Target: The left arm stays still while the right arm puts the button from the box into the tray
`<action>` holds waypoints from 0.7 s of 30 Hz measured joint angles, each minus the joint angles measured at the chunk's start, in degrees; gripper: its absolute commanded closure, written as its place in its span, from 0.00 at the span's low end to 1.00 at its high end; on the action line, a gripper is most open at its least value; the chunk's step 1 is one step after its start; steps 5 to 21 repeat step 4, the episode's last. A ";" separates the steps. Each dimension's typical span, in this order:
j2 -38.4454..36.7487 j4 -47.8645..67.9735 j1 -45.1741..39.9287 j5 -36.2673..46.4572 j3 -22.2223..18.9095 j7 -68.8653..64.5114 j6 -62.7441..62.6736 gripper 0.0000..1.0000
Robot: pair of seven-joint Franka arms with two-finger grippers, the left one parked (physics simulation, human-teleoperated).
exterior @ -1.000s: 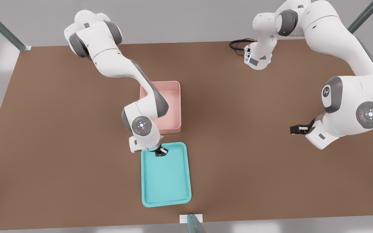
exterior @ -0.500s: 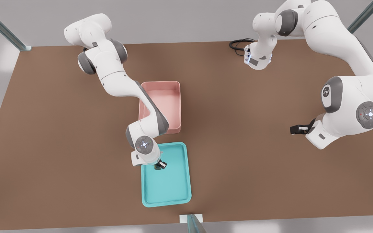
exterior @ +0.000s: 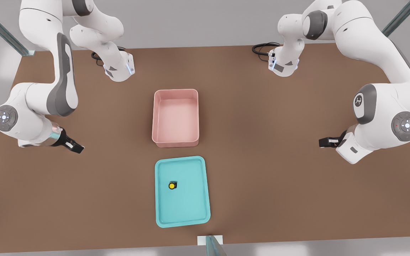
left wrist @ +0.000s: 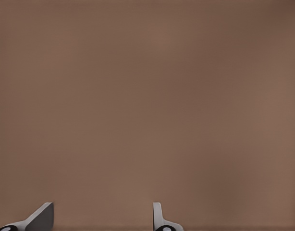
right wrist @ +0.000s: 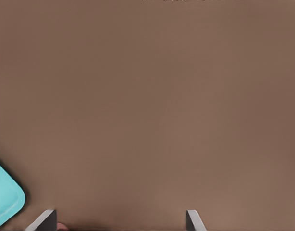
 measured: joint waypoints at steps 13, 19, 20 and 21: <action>0.16 0.55 -16.23 -0.32 18.01 -6.32 0.00 0.00; 0.16 0.55 -16.23 -0.32 18.01 -6.32 0.00 0.00; 0.16 0.55 -16.23 -0.32 18.01 -6.32 0.00 0.00; 0.16 0.55 -16.23 -0.32 18.01 -6.32 0.00 0.00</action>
